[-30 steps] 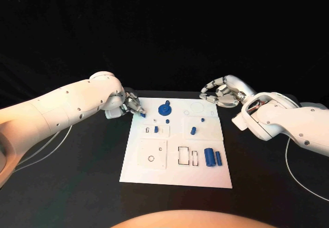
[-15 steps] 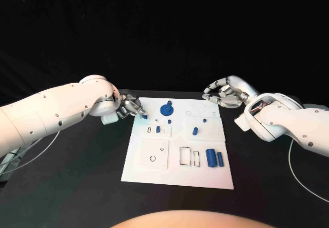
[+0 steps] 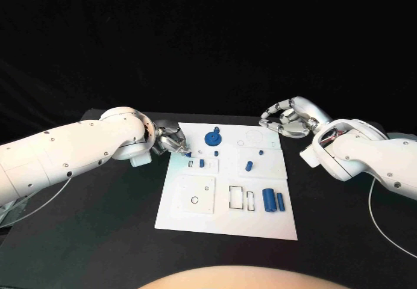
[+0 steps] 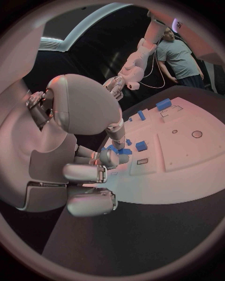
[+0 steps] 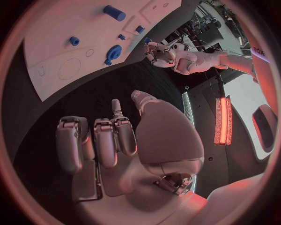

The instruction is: Assemble the parts on the task board

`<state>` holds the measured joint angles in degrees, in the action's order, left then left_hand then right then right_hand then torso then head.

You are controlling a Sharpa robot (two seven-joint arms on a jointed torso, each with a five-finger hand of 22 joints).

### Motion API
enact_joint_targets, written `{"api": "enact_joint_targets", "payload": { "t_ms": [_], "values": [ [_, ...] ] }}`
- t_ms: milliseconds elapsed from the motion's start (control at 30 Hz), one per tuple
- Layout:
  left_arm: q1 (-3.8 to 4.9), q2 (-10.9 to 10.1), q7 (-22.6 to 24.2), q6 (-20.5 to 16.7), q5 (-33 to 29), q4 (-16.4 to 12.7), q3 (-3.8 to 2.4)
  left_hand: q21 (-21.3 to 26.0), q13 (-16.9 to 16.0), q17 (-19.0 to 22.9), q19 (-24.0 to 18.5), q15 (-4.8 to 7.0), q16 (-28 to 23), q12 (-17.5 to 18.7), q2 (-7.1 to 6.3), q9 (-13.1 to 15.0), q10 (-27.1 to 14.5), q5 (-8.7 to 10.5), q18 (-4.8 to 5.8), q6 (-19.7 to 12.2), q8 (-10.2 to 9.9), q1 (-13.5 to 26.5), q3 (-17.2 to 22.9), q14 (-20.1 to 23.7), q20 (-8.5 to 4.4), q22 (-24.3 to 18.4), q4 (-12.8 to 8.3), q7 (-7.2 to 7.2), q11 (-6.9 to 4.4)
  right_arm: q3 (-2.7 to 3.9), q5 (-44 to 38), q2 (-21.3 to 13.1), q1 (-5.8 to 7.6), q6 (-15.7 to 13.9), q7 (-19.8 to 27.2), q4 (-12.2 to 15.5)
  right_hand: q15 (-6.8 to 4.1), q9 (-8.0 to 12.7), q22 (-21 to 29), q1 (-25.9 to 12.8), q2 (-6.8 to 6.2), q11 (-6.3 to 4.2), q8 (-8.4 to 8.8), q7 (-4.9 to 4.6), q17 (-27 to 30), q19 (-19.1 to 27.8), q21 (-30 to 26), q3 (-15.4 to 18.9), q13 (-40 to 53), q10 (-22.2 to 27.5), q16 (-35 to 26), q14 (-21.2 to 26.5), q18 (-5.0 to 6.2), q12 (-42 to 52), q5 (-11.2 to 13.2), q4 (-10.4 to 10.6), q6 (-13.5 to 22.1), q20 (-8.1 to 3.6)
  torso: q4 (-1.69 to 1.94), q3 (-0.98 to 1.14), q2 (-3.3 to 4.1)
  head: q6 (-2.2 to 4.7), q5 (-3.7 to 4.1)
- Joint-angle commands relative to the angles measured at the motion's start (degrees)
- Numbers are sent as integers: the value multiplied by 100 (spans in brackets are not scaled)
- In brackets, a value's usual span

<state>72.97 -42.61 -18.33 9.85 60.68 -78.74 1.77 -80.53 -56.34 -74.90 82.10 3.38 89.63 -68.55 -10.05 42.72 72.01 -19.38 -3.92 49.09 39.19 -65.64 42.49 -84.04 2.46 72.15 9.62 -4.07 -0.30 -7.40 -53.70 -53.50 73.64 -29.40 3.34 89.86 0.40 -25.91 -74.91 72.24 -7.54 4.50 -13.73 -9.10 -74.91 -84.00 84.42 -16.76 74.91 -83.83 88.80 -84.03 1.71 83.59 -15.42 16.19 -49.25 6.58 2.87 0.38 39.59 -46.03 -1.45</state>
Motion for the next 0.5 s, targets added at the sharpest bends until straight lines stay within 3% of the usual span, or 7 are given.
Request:
{"api": "enact_joint_targets", "payload": {
  "t_ms": [33,233,500],
  "values": [
    [-54,20,217,-148,420,-21,4,-32,-15,-1393,23,44,-28,-22,43,7,48,-24,13,51,35,19,1021,-561,-7,6,-986,-1,-4,0,-12,3,-7,39,23,6,-30,0,-1043,-41,3,-21,-18,3,-1043,-261,-18,-18,802,-9,-20,-494,-12,-10,-20,3,-24,-49,-6,3,5,-4,-12],
    [-135,73,179,-95,498,17,18,-29,-27,-1391,21,46,-29,-31,34,3,61,-27,11,61,35,23,1028,-560,-10,0,-995,2,-7,0,-12,3,-12,38,23,7,-30,0,-1043,-41,3,-21,-18,3,-1043,-261,-18,-18,802,-9,-20,-494,-12,-10,-20,3,-24,-49,-11,6,9,-20,-5],
    [-171,139,50,-29,516,55,31,-33,-69,-1391,25,47,-29,-59,32,0,92,-28,13,75,36,32,1035,-560,-13,8,-996,4,-9,0,-12,8,-15,36,28,7,-30,0,-1043,-41,3,-21,-18,3,-1043,-261,-18,-18,802,-9,-20,-494,-12,-10,-20,3,-24,-49,-9,10,6,-34,-5]
  ]
}}
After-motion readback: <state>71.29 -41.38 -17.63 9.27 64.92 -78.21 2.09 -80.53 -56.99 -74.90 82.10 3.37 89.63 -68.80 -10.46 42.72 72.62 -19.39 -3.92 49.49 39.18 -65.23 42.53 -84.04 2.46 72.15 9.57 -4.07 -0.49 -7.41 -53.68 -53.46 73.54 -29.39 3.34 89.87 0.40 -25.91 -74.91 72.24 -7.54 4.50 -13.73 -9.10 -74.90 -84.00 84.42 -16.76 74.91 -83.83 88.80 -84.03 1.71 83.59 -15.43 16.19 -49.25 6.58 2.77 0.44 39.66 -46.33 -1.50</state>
